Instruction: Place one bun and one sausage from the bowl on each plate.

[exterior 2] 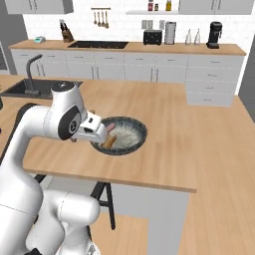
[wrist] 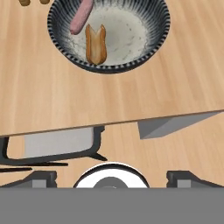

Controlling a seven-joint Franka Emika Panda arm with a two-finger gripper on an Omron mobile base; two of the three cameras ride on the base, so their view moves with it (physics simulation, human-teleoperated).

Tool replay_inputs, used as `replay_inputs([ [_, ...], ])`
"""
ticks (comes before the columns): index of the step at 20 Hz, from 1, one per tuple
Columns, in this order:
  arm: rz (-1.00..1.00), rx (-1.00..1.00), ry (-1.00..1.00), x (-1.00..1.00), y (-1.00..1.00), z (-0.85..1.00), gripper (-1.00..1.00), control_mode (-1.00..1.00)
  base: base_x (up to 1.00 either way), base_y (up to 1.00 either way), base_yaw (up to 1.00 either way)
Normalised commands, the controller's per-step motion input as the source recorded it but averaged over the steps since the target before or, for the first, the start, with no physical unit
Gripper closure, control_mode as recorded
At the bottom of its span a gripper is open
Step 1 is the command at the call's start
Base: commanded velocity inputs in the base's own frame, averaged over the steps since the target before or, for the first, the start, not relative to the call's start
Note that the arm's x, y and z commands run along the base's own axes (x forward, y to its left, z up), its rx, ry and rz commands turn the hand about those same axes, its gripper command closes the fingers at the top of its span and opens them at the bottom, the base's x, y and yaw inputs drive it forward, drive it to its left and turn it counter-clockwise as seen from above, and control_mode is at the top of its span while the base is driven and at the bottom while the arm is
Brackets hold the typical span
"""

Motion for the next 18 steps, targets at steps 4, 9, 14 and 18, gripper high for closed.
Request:
replay_inputs([
  [4, 0.0, 0.0, 0.0, 0.0, 0.0, 0.0, -1.0, 1.0, 0.59, 0.0, 0.0],
  [9, 0.0, 0.0, 0.0, 0.0, 0.0, 0.0, -1.0, 1.0, 0.87, 0.0, 0.01],
  [14, 0.01, 0.0, 0.0, 1.0, 0.04, -0.13, -1.0, -1.0, 0.0, 0.0, 0.0],
  [18, 0.02, 0.02, 0.0, 1.0, 0.01, -0.29, -1.0, -1.0, 0.0, 0.0, 0.0],
])
